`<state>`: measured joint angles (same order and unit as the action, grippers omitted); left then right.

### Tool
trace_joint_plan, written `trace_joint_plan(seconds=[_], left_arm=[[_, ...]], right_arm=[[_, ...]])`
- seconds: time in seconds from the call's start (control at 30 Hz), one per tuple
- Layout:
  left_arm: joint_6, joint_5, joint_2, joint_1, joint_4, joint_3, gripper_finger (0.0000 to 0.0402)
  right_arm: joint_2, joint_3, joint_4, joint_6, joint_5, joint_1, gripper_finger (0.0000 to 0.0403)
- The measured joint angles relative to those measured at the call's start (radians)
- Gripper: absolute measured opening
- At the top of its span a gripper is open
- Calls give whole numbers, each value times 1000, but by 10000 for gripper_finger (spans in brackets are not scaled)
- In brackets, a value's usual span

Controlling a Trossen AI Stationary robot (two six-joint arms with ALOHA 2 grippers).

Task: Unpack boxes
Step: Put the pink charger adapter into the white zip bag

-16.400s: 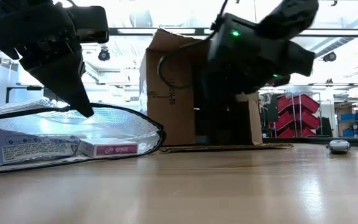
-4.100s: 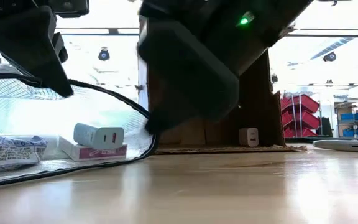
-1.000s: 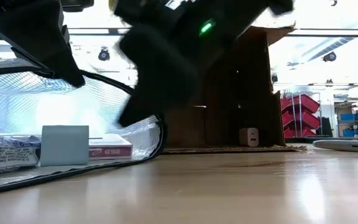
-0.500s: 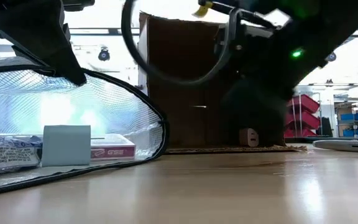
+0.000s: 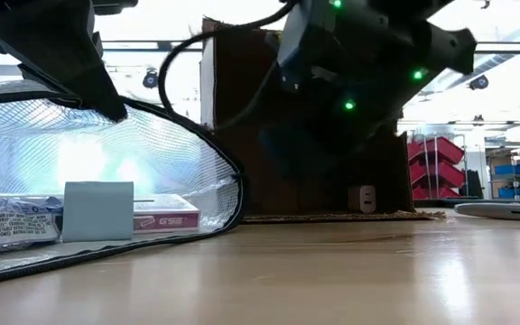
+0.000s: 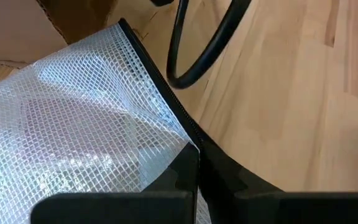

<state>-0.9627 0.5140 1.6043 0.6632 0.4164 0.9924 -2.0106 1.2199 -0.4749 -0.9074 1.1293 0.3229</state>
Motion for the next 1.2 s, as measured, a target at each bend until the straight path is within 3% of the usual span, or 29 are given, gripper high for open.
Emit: trace_joint_plan(seconds=[0.17, 0.27, 0.4, 0.53, 0.67, 0.77, 0.9, 1.07, 1.2], left_arm=[[0, 0, 0, 0, -7, 0, 0], [0, 0, 0, 0, -16, 0, 0], [0, 0, 0, 0, -17, 0, 0], [0, 0, 0, 0, -25, 0, 0], [0, 0, 0, 0, -34, 0, 0], [0, 0, 0, 0, -39, 0, 0], [-11, 0, 0, 0, -45, 0, 0], [-19, 0, 0, 0, -58, 0, 0], [-19, 0, 0, 0, -66, 0, 0]], right_arm=[[0, -34, 68, -93, 121, -24, 0], [0, -49, 58, -47, 133, -56, 0], [0, -60, -82, -44, 130, -78, 0], [0, -61, -402, -270, 119, -81, 0], [2, -77, -741, -600, 98, -82, 0], [3, -109, -844, -801, 96, -84, 0], [6, -132, -787, -926, 67, -95, 0], [8, -125, -646, -930, 68, -110, 0], [8, -117, -636, -929, 76, -154, 0]])
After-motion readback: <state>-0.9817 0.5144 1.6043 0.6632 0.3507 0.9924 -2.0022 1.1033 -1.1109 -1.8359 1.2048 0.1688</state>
